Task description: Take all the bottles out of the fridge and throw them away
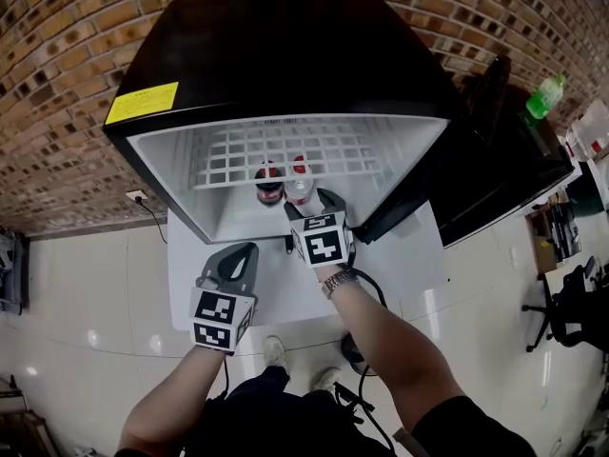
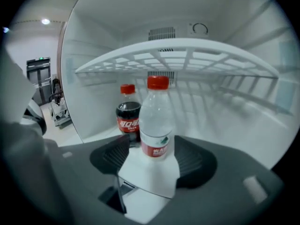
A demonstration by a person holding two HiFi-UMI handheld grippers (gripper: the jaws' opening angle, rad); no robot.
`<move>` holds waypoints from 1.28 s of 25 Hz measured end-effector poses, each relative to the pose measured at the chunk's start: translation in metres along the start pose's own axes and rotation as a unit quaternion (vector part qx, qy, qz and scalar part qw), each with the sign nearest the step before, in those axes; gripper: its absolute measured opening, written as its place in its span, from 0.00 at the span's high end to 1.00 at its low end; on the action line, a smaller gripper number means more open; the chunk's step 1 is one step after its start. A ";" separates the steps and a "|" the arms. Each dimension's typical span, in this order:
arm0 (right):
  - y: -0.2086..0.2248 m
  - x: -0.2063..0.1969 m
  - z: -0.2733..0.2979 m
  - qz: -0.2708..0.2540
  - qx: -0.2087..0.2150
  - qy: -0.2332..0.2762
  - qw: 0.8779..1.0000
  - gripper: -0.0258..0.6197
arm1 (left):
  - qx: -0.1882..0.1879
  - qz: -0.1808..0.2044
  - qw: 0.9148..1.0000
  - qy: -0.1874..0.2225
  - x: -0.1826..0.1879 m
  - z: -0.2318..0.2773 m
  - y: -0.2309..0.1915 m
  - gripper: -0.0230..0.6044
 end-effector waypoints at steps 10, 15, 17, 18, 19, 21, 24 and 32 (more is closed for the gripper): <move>0.005 0.005 0.035 -0.016 0.011 -0.003 1.000 0.47 | -0.003 -0.001 1.000 -0.014 -0.009 0.008 -0.016 0.96; 0.010 0.006 0.042 -0.019 0.013 0.003 1.000 0.47 | -0.001 -0.002 1.000 -0.020 -0.013 0.011 -0.021 0.96; 0.009 0.006 0.043 -0.026 0.016 0.006 1.000 0.47 | 0.000 -0.003 1.000 -0.020 -0.015 0.011 -0.022 0.96; 0.009 0.007 0.043 -0.030 0.017 0.008 0.999 0.48 | 0.001 -0.003 1.000 -0.019 -0.015 0.012 -0.022 0.96; 0.008 0.007 0.043 -0.033 0.017 0.011 0.999 0.49 | 0.000 -0.003 1.000 -0.019 -0.015 0.012 -0.022 0.96; 0.008 0.007 0.042 -0.033 0.015 0.014 0.999 0.51 | 0.000 -0.004 1.000 -0.021 -0.015 0.012 -0.020 0.96; 0.010 0.003 0.038 -0.031 0.008 0.017 0.999 0.52 | 0.002 -0.004 1.000 -0.023 -0.015 0.010 -0.019 0.96; 0.010 -0.013 0.011 -0.020 0.008 0.017 1.000 0.53 | -0.003 0.001 1.000 -0.018 -0.011 0.008 -0.004 0.96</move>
Point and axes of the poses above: the fingertips, and each gripper's own axes: z forward along the fingers, y to its right, x out of its top, the point moved 3 cm from there along -z, backward along the fingers, and after that the axes turned 1 degree about -x, right-handed, at the moved point
